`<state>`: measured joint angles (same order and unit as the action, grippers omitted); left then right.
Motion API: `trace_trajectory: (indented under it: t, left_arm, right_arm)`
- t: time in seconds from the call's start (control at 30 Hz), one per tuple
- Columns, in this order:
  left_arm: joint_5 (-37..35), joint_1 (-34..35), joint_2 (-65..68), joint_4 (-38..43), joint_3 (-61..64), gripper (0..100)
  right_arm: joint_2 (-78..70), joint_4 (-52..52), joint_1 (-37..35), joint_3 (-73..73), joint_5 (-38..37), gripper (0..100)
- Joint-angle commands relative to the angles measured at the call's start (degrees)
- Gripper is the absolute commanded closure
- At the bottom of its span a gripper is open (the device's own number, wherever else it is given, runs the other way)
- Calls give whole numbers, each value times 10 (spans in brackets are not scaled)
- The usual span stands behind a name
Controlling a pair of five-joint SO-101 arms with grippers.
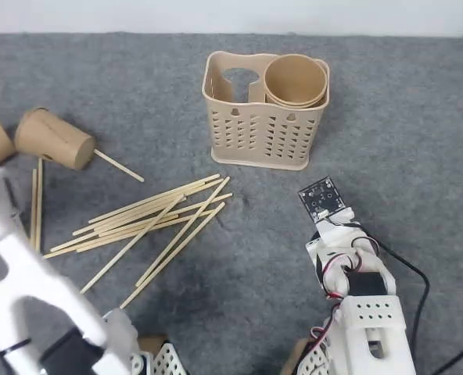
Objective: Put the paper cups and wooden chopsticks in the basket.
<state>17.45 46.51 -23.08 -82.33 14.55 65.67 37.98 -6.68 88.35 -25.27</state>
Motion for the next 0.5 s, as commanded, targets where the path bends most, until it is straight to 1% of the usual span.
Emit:
trace_trajectory:
  t: [0.0, 0.1, 0.2, 0.4, 0.47]
  left_arm:
    - [-51, -83, -2, -74, -79, 988]
    - [-87, -164, 0, -126, -131, 988]
    - [-130, -256, 0, -158, -183, 988]
    - [-246, -417, 4, -164, -284, 988]
    - [-280, -468, 27, -161, -334, 988]
  right_arm:
    - [13, -12, 5, -5, -11, 991]
    - [13, -12, 6, -5, -11, 991]
    - [13, -12, 6, -5, -11, 991]
    - [13, -12, 6, -5, -11, 991]
    - [13, -12, 6, -5, -11, 991]
